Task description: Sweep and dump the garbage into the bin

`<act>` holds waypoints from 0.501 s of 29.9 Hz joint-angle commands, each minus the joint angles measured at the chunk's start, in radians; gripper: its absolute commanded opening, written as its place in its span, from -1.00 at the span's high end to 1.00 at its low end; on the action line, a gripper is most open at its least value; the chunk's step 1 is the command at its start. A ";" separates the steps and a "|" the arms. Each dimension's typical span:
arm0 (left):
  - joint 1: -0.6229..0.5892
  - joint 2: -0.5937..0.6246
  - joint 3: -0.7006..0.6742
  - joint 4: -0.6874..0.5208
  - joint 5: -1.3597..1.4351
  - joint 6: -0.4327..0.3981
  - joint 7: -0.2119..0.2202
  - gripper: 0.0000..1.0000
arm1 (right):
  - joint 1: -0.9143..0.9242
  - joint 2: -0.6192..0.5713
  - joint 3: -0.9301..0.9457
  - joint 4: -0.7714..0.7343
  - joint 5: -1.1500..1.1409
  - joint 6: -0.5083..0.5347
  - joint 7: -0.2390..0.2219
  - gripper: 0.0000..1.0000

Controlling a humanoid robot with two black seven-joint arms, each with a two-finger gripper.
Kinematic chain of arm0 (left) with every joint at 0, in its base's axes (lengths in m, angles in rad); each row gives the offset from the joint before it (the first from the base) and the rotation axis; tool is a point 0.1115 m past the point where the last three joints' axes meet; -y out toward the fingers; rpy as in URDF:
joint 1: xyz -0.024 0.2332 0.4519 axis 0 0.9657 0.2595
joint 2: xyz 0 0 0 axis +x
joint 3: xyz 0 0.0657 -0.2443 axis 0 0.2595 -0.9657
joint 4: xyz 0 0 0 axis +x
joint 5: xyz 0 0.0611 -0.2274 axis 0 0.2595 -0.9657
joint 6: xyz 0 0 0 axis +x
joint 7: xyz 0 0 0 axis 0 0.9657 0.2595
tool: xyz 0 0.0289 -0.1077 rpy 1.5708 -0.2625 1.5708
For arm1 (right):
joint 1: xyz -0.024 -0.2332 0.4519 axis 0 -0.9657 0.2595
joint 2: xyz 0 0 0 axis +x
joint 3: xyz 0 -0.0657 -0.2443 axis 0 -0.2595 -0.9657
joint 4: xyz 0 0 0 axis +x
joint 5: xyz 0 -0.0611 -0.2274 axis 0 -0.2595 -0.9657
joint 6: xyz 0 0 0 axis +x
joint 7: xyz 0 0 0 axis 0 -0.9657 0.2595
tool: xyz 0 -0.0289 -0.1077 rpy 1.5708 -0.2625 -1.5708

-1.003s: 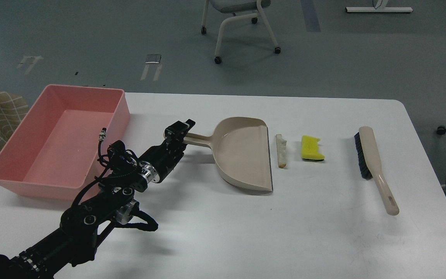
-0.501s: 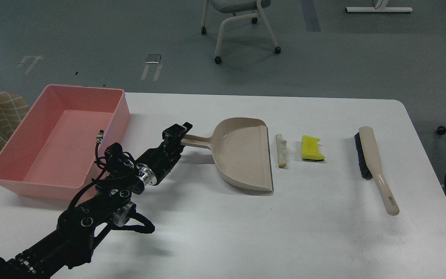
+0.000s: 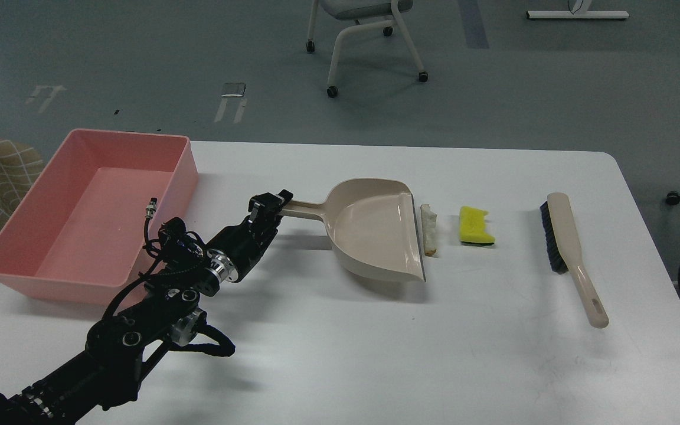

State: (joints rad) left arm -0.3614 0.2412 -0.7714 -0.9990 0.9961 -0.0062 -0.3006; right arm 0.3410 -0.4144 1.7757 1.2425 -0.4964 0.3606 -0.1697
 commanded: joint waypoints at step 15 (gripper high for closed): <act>-0.013 0.052 0.000 -0.015 0.016 0.000 -0.041 0.95 | -0.126 -0.400 -0.028 0.057 -0.447 0.128 0.016 -1.00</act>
State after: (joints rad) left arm -0.3754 0.2927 -0.7720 -1.0141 1.0079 -0.0061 -0.3402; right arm 0.2447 -0.7147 1.7609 1.2979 -0.8767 0.4726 -0.1546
